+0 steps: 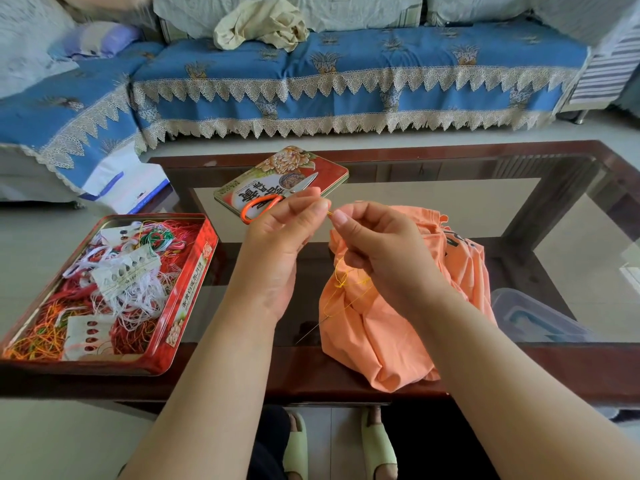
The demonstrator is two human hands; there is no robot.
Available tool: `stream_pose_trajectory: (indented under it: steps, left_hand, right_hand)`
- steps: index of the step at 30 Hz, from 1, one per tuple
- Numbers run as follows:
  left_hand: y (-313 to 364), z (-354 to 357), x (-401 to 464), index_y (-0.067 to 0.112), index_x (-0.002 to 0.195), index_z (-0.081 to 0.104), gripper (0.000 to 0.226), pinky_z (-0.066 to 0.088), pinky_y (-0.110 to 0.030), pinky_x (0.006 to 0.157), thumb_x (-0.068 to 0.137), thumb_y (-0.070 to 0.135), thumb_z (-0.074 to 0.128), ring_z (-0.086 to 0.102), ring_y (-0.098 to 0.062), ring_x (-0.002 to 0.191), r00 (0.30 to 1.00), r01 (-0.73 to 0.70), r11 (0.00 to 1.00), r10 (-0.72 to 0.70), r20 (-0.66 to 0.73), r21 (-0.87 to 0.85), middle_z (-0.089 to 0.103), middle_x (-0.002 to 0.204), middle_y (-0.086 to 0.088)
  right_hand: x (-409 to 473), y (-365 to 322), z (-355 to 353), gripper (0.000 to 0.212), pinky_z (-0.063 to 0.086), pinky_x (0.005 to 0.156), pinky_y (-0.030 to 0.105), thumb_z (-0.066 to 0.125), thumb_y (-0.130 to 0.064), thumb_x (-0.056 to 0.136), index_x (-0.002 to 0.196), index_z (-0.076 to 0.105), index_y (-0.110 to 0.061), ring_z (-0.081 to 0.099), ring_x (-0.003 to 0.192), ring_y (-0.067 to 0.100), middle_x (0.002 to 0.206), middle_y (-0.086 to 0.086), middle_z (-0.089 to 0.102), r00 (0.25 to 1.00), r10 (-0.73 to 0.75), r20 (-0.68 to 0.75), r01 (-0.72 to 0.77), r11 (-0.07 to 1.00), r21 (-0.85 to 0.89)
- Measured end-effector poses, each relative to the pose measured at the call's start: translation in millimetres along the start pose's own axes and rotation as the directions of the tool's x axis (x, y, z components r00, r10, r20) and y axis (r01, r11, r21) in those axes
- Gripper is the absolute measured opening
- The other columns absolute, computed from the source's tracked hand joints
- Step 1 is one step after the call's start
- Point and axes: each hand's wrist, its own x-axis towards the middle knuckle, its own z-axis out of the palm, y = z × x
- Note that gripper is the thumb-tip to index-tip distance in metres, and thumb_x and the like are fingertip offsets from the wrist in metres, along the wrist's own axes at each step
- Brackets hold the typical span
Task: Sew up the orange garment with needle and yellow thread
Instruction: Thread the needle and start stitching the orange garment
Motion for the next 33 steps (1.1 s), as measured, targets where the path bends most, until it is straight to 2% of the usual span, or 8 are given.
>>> stream_pose_trajectory:
  steps: [2,7,10,12,15,21,26,33]
  left_hand:
    - [0.1,-1.3,1.0,0.028,0.072,0.076,0.006,0.045,-0.023,0.082,0.069,0.029,0.071,0.061,-0.008,0.110,1.000,-0.007,1.000,0.007,-0.021,-0.004,0.071,0.104,0.010]
    - [-0.3,-5.1,1.0,0.025,0.092,0.074,0.022,0.047,-0.028,0.088,0.073,0.034,0.068,0.062,-0.005,0.102,1.000,0.016,0.998,-0.017,0.003,0.064,0.072,0.107,0.012]
    - [-0.5,-10.5,0.7,0.031,0.099,0.074,0.020,0.048,-0.029,0.095,0.081,0.034,0.064,0.059,-0.008,0.115,0.996,0.027,0.964,-0.047,0.073,0.265,0.069,0.117,0.016]
    - [-1.1,-9.6,0.0,0.033,0.095,0.075,0.017,0.048,-0.028,0.096,0.082,0.030,0.065,0.060,-0.006,0.114,0.997,0.012,0.945,-0.035,0.064,0.328,0.071,0.112,0.016]
    - [-0.8,-1.6,-2.5,0.031,0.085,0.077,0.016,0.050,-0.021,0.083,0.073,0.029,0.066,0.064,-0.002,0.105,0.997,0.012,0.979,-0.026,0.067,0.204,0.074,0.103,0.014]
    - [1.5,2.2,-2.3,0.031,0.076,0.079,0.015,0.052,-0.019,0.076,0.072,0.025,0.066,0.066,-0.003,0.096,0.998,-0.008,0.997,0.003,0.064,0.080,0.075,0.094,0.012]
    - [2.7,0.6,-2.2,0.023,0.082,0.076,0.013,0.048,-0.026,0.084,0.075,0.024,0.064,0.065,-0.003,0.086,0.996,0.038,0.999,-0.038,0.078,0.005,0.072,0.088,0.010]
    - [4.1,-4.2,1.6,0.027,0.083,0.079,0.021,0.045,-0.019,0.069,0.078,0.019,0.060,0.056,-0.001,0.065,0.978,0.174,0.972,-0.152,0.142,-0.158,0.069,0.078,0.011]
  right_hand:
    - [-0.7,-1.6,-1.7,0.008,0.040,0.048,0.016,0.060,-0.017,0.092,0.087,0.065,-0.012,0.043,0.052,0.008,0.060,-0.015,0.061,1.000,-0.004,-0.029,0.002,0.998,-0.059]
    - [-0.8,-5.0,-5.9,0.011,0.040,0.049,0.015,0.059,-0.023,0.093,0.088,0.065,-0.015,0.045,0.051,0.007,0.054,-0.013,0.055,0.998,0.006,-0.060,-0.016,0.985,-0.174]
    - [0.6,-4.1,-5.9,0.017,0.038,0.052,0.020,0.056,-0.017,0.095,0.083,0.066,-0.014,0.038,0.053,0.009,0.053,-0.010,0.049,0.998,0.063,-0.032,-0.063,0.998,0.012]
    - [2.1,-4.5,-3.3,0.029,0.035,0.050,0.019,0.054,-0.013,0.095,0.072,0.071,-0.016,0.034,0.053,0.008,0.053,-0.008,0.044,0.994,0.110,0.014,-0.111,0.981,0.161]
    - [3.7,-3.8,-0.3,0.038,0.032,0.046,0.016,0.054,-0.012,0.093,0.060,0.072,-0.018,0.031,0.051,0.005,0.054,-0.006,0.039,0.981,0.174,0.081,-0.190,0.945,0.267]
    - [2.0,-5.1,-0.4,0.020,0.032,0.043,0.015,0.063,-0.017,0.078,0.059,0.069,-0.015,0.029,0.050,0.005,0.057,-0.002,0.036,0.957,0.257,0.136,-0.290,0.889,0.353]
    - [0.9,-4.8,0.8,0.024,0.030,0.043,0.014,0.062,-0.016,0.080,0.057,0.069,-0.017,0.028,0.051,0.006,0.058,-0.003,0.039,0.940,0.288,0.184,-0.336,0.880,0.336]
    - [1.5,-2.9,-1.5,0.024,0.028,0.045,0.014,0.063,-0.019,0.081,0.058,0.071,-0.018,0.026,0.054,0.006,0.062,-0.002,0.034,0.932,0.304,0.199,-0.349,0.900,0.259]
